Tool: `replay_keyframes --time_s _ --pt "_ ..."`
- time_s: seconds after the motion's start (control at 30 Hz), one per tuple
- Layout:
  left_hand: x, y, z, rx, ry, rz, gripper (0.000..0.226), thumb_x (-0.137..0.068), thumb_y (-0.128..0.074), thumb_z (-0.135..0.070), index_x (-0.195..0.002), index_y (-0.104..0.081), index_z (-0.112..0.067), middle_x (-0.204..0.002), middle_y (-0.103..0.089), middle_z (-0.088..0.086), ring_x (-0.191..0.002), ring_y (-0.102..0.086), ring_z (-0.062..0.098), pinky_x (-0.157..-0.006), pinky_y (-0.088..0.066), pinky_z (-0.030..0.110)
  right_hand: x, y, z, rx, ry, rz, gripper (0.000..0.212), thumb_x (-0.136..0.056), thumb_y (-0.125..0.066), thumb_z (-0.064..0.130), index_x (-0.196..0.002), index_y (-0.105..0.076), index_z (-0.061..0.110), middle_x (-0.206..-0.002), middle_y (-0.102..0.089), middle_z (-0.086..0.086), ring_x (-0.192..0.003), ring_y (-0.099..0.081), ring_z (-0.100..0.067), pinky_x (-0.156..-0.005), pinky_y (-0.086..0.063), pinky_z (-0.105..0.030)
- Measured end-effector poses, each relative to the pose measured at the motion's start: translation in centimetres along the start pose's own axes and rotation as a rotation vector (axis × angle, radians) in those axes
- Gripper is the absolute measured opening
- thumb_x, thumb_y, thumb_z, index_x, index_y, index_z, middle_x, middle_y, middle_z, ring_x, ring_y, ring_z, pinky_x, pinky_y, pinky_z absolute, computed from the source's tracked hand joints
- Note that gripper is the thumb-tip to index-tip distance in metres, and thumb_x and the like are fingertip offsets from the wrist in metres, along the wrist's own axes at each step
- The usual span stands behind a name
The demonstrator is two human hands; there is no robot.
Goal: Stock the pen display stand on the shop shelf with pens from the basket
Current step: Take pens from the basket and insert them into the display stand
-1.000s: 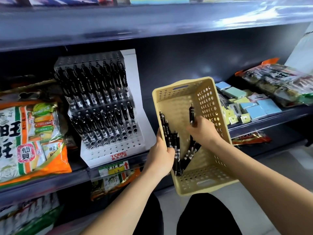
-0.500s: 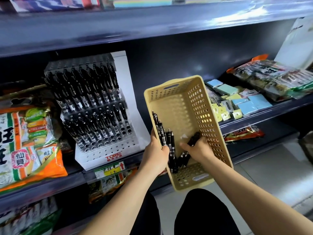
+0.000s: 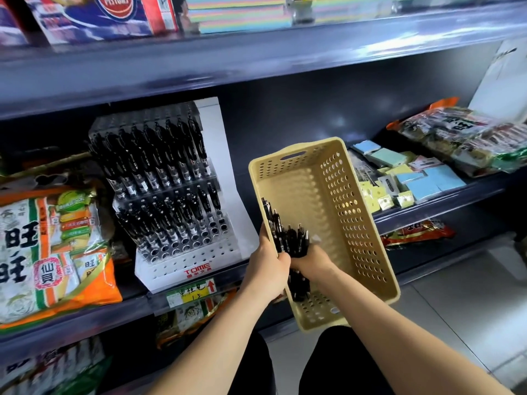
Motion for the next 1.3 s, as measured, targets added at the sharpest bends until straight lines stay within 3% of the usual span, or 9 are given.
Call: replay_keyframes --time_s 0.17,0.3,0.4,0.53,0.6,0.7,0.97,1.13,1.3 --pt "-1.0 0.3 0.2 0.180 0.046 -0.005 0.053 -0.096 -0.040 -0.018 -0.143 -0.018 -0.027 -0.095 -0.047 -0.005 -0.069 -0.052 0.012 -0.068 -0.059 0.044 0.5 1.5 0.7 -0.235 0.029 0.023 0.012 -0.088 -0.058 0.014 -0.100 -0.057 0.012 -0.105 -0.067 -0.013 -0.091 -0.063 -0.024 -0.069 -0.050 -0.027" --pt "-1.0 0.8 -0.1 0.288 0.080 0.034 0.042 -0.098 -0.039 -0.017 -0.137 -0.026 -0.025 -0.115 -0.045 -0.003 -0.069 -0.049 0.010 -0.057 -0.059 0.033 1.2 4.6 2.3 -0.375 0.067 -0.110 0.012 -0.090 -0.051 0.007 -0.083 -0.060 0.005 -0.090 -0.068 -0.021 -0.078 -0.064 -0.029 -0.082 -0.054 -0.045" --pt "-2.1 1.7 -0.6 0.337 0.087 0.016 0.042 -0.097 -0.042 -0.017 -0.137 -0.030 -0.021 -0.133 -0.042 0.001 -0.088 -0.053 0.019 -0.054 -0.057 0.032 2.9 7.2 5.8 -0.535 0.213 -0.143 0.010 -0.094 -0.047 0.006 -0.088 -0.055 0.006 -0.073 -0.060 -0.009 -0.063 -0.057 -0.021 -0.060 -0.053 -0.036" --pt "-5.4 3.8 -1.3 0.333 0.068 -0.100 0.022 -0.095 -0.045 -0.018 -0.117 -0.042 -0.018 -0.115 -0.054 0.006 -0.091 -0.060 0.027 -0.063 -0.059 0.043 5.5 10.5 10.4 -0.731 0.369 -0.105 0.011 -0.094 -0.046 0.006 -0.083 -0.048 0.009 -0.064 -0.050 -0.004 -0.056 -0.047 -0.017 -0.068 -0.046 -0.042" --pt "-7.1 4.8 -2.0 0.300 0.065 -0.155 0.017 -0.095 -0.047 -0.021 -0.111 -0.043 -0.019 -0.107 -0.058 0.009 -0.087 -0.063 0.030 -0.068 -0.059 0.048 6.4 11.6 11.9 -0.791 0.406 -0.080 0.011 -0.093 -0.047 0.007 -0.082 -0.046 0.010 -0.064 -0.049 -0.005 -0.052 -0.046 -0.015 -0.061 -0.048 -0.036" --pt "-9.4 5.7 -3.0 0.270 0.070 -0.192 0.026 -0.093 -0.047 -0.019 -0.119 -0.042 -0.017 -0.111 -0.058 0.012 -0.089 -0.063 0.034 -0.068 -0.059 0.049 6.7 12.5 12.1 -0.788 0.415 -0.103 0.011 -0.093 -0.048 0.008 -0.082 -0.046 0.011 -0.064 -0.050 -0.004 -0.049 -0.045 -0.013 -0.043 -0.043 -0.023" --pt "-13.7 6.8 -4.6 0.132 0.071 -0.242 0.029 -0.095 -0.045 -0.017 -0.122 -0.046 -0.008 -0.112 -0.056 0.014 -0.088 -0.062 0.032 -0.067 -0.060 0.044 5.4 13.9 8.3 -0.725 0.330 -0.154 0.010 -0.093 -0.049 0.008 -0.083 -0.046 0.011 -0.063 -0.050 -0.004 -0.052 -0.043 -0.014 -0.050 -0.038 -0.024" --pt "-15.1 6.7 -4.2 -0.160 0.073 -0.281 0.033 -0.096 -0.041 -0.024 -0.120 -0.049 -0.003 -0.109 -0.062 0.016 -0.093 -0.063 0.034 -0.077 -0.055 0.038 4.9 14.0 7.3 -0.677 0.311 -0.156 0.010 -0.092 -0.048 0.007 -0.083 -0.047 0.011 -0.062 -0.050 -0.003 -0.052 -0.043 -0.014 -0.051 -0.038 -0.025" --pt "-14.6 6.3 -4.2 -0.210 0.060 -0.238 0.038 -0.096 -0.038 -0.030 -0.126 -0.043 -0.007 -0.119 -0.058 0.015 -0.102 -0.058 0.035 -0.088 -0.051 0.043 4.5 13.0 7.2 -0.664 0.291 -0.103 0.004 -0.092 -0.049 0.008 -0.091 -0.046 0.009 -0.064 -0.052 -0.004 -0.054 -0.045 -0.015 -0.051 -0.039 -0.026"
Point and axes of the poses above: each hand's wrist, its own x-axis away from the middle knuckle, its own y-axis out of the back of the hand, z = x × y, the point moved 7 cm from there along -x, towards the middle knuckle
